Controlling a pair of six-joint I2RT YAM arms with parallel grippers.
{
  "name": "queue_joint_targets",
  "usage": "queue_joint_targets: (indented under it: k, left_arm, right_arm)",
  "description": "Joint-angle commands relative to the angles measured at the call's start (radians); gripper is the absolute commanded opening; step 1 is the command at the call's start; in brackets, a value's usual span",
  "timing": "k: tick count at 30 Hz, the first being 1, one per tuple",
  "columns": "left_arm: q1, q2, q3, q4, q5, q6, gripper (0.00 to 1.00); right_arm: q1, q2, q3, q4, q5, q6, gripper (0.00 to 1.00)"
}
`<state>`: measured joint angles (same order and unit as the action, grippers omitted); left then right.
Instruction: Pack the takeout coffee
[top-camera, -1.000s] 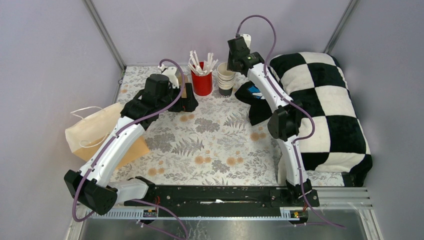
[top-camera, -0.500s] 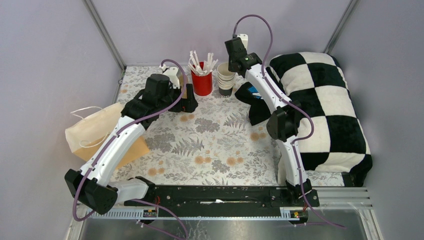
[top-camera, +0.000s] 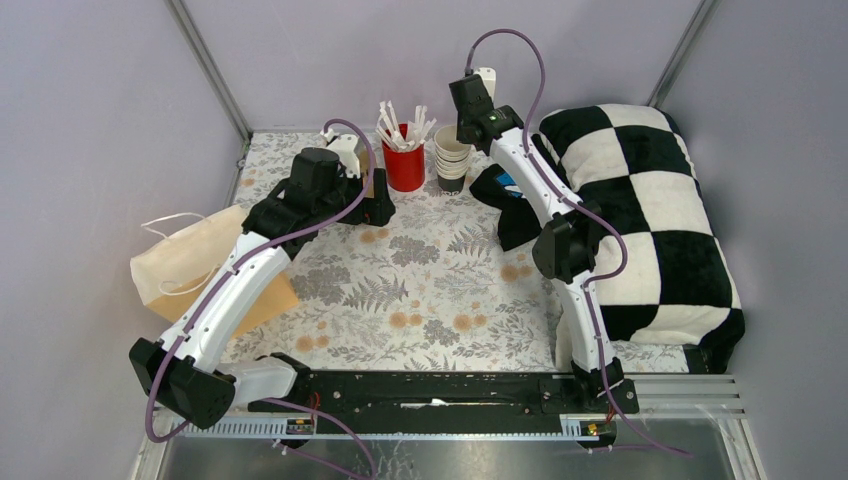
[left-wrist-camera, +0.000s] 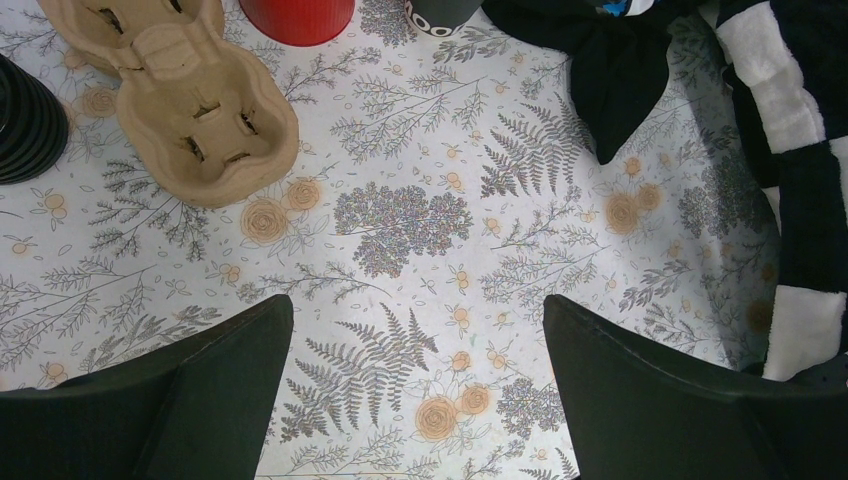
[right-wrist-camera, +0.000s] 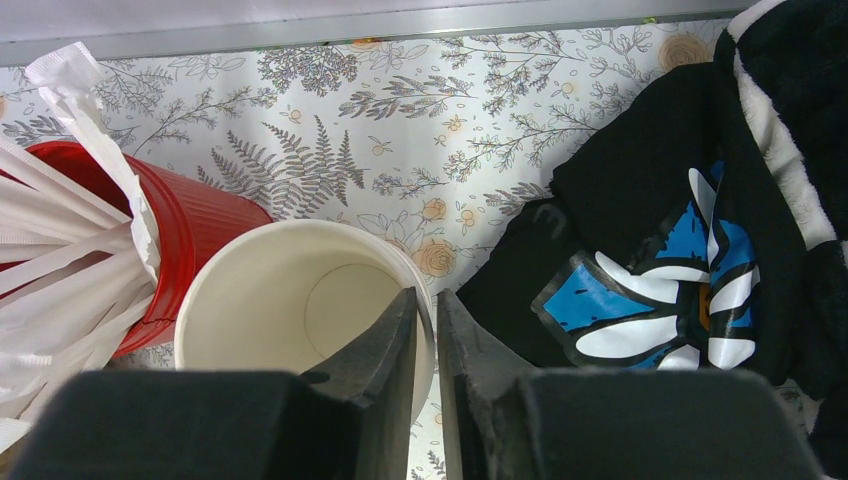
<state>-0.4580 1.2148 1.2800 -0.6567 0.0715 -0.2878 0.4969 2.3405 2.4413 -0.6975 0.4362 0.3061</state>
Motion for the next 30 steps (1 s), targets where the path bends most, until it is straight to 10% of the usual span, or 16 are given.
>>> queue_joint_targets:
  k: [1,9,21,30]
  left_arm:
    - [-0.004,-0.002,0.019,0.012,-0.008,0.018,0.99]
    - [-0.004,-0.003,0.019,0.010,-0.011,0.025,0.99]
    - [-0.004,-0.003,0.018,0.011,-0.019,0.033,0.99]
    - [-0.004,0.014,0.023,0.014,-0.008,0.038,0.99]
  right_arm:
    - [0.011,0.008,0.048,0.025,0.028,-0.009,0.19]
    - [0.011,0.020,0.048,0.028,0.023,-0.007,0.25]
    - [0.011,-0.009,0.082,0.017,0.011,-0.002,0.00]
    - [0.026,-0.087,0.049,0.011,0.010,-0.035,0.00]
